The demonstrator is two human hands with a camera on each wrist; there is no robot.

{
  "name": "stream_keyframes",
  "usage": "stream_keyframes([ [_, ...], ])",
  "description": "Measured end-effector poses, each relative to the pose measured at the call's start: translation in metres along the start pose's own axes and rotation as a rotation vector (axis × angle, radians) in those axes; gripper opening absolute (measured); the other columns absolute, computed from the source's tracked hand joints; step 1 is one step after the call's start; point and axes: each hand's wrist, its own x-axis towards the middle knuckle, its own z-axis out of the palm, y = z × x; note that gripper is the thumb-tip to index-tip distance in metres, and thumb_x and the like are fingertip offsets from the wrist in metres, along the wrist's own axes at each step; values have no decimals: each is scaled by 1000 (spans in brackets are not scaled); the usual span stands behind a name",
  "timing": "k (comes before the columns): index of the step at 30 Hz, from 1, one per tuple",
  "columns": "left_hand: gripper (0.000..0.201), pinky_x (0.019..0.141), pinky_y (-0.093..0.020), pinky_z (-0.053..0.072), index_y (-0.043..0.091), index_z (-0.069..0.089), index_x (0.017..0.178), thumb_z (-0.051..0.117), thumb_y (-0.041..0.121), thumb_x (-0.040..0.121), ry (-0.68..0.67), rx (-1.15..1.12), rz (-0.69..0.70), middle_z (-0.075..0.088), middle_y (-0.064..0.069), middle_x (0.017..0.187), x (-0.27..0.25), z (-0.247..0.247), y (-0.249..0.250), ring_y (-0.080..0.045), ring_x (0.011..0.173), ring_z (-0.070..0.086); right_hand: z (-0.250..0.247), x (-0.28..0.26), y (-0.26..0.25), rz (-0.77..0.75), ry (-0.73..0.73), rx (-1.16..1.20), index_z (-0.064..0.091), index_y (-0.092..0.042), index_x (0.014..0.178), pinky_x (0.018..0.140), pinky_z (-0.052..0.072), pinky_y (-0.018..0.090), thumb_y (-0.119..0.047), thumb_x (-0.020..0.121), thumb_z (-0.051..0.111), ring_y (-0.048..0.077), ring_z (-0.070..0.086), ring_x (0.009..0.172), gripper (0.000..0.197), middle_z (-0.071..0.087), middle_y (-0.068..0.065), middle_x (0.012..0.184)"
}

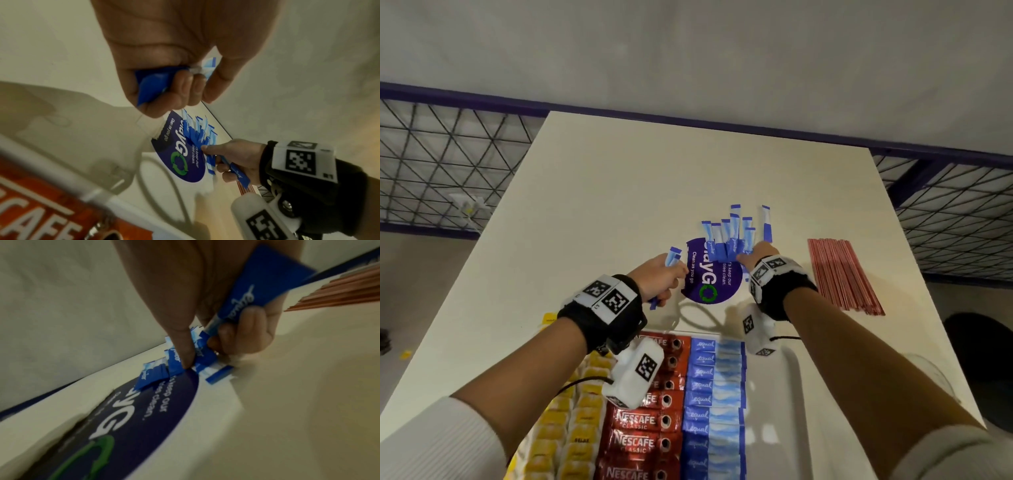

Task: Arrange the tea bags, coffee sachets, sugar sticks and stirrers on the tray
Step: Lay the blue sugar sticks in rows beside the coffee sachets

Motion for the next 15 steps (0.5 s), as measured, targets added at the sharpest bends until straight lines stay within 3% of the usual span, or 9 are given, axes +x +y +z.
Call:
stream_keyframes([
  [1, 21, 40, -18, 26, 17, 39, 76, 38, 11, 96, 2, 0, 0, 29, 2, 56, -1, 1, 0, -7, 36, 23, 0, -3, 1, -10, -13, -32, 55, -3, 97, 79, 41, 31, -21, 95, 51, 32, 55, 105, 19, 56, 20, 113],
  [3, 20, 40, -18, 27, 17, 40, 77, 38, 12, 96, -1, 11, 6, 29, 2, 57, -5, 3, 1, -8, 39, 24, -3, -8, 4, 1, -38, -50, 52, 2, 121, 92, 40, 34, -20, 95, 50, 33, 49, 120, 35, 51, 22, 129],
  [5, 19, 39, -17, 28, 17, 40, 78, 38, 11, 96, -8, 29, 13, 30, 1, 59, -8, 5, 1, -9, 41, 25, -7, -13, 9, 6, -54, -53, 48, 5, 128, 95, 38, 33, -21, 95, 49, 33, 46, 123, 42, 49, 21, 133],
  [7, 18, 39, -17, 28, 16, 39, 78, 39, 10, 95, -6, 44, 19, 31, 0, 61, -12, 7, 1, -9, 42, 26, -12, -19, 14, 3, -47, -34, 49, 5, 127, 92, 38, 34, -23, 95, 49, 33, 48, 121, 42, 51, 22, 130],
  [10, 20, 39, -18, 26, 16, 36, 76, 42, 11, 94, 7, 27, 14, 29, 0, 63, -18, 10, 2, -10, 45, 24, -17, -32, 20, -9, -52, 51, 53, 2, 115, 73, 37, 30, -28, 96, 49, 33, 56, 97, 36, 57, 18, 105],
  [11, 21, 39, -17, 25, 16, 35, 75, 45, 13, 94, 11, 1, 10, 28, 0, 62, -21, 12, 3, -10, 44, 23, -18, -36, 20, -23, -61, 99, 54, -4, 98, 66, 36, 28, -30, 96, 49, 30, 55, 81, 27, 54, 13, 92],
  [13, 22, 41, -17, 24, 18, 38, 76, 49, 21, 95, 12, -76, 0, 27, 2, 57, -27, 16, 7, -7, 37, 22, -20, -49, 16, -51, -118, 164, 37, -16, 71, 51, 32, 24, -32, 95, 50, 18, 41, 55, 31, 40, 3, 69],
  [14, 20, 43, -18, 23, 19, 41, 79, 52, 27, 94, 6, -108, -5, 26, 3, 54, -31, 20, 9, -7, 36, 22, -21, -60, 12, -66, -160, 196, 36, -16, 73, 46, 30, 23, -31, 94, 51, 15, 36, 50, 30, 36, 2, 65],
  [15, 20, 44, -19, 23, 19, 44, 83, 53, 33, 93, 0, -136, -9, 26, 4, 51, -35, 23, 11, -6, 35, 21, -20, -71, 8, -105, -205, 241, 45, -9, 86, 43, 29, 23, -30, 95, 51, 14, 34, 47, 23, 36, 3, 63],
])
